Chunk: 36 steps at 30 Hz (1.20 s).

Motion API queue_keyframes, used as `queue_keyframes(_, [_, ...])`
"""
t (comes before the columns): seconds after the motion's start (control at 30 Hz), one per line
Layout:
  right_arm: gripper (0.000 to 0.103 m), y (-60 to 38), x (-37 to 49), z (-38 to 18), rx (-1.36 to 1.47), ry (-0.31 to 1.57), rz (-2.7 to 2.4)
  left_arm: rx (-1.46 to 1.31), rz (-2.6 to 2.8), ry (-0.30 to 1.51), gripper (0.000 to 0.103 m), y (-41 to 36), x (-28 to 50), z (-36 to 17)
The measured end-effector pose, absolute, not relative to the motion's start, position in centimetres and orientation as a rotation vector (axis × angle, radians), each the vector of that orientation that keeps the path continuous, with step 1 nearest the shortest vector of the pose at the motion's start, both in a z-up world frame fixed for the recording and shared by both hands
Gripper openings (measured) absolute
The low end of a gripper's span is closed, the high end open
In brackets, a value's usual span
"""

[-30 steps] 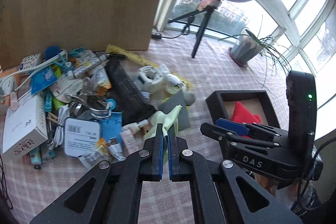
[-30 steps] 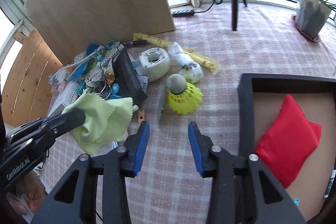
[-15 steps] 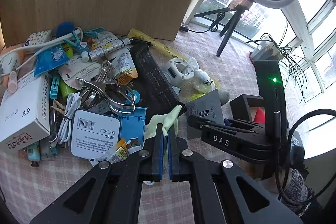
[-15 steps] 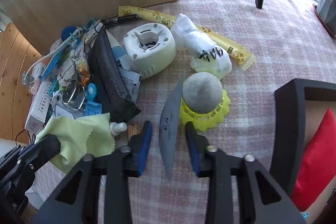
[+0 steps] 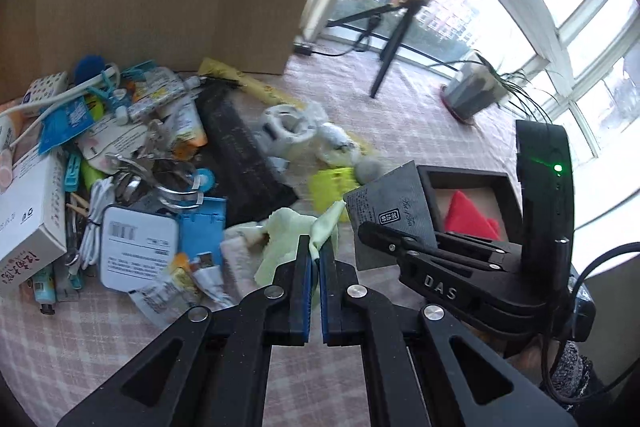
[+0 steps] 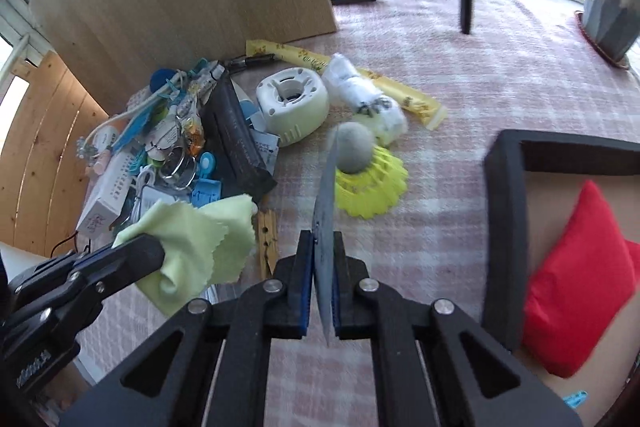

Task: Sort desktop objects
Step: 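Carry the green cloth and grey card into the tray and open both grippers, then move both grippers back over the pile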

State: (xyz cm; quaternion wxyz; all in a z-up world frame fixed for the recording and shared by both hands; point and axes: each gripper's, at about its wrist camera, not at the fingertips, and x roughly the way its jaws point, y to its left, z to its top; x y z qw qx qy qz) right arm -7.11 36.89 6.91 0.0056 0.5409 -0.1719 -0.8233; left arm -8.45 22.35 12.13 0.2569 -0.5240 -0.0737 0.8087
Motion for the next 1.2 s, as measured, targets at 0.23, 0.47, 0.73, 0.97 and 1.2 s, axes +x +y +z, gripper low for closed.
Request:
queue_keyframes(0.23, [0.008, 42.5, 0.3, 10.5, 1.65, -0.599, -2.726, -1.332, 2.064, -0.101, 0.003, 29.5, -4.8, 14.6])
queue_keyframes(0.47, [0.008, 49.2, 7.5, 11.8, 1.71, -0.661, -2.903, -1.275, 1.884, 0.045, 0.003, 39.0, 0.4, 15.0])
queue_keyframes(0.73, [0.009, 54.6, 11.8, 11.1, 1.779, -0.821, -2.993, -1.233, 1.755, 0.232, 0.003, 46.4, 6.0, 13.8])
queue_keyframes(0.97, [0.061, 55.5, 12.5, 11.3, 1.778, -0.869, -3.042, -1.211, 1.758, 0.278, 0.051, 46.4, 6.9, 13.8])
queue_keyframes(1.2, [0.062, 53.2, 10.9, 12.7, 1.73, -0.744, -3.058, -1.264, 1.865, 0.153, 0.051, 41.8, 3.0, 14.1])
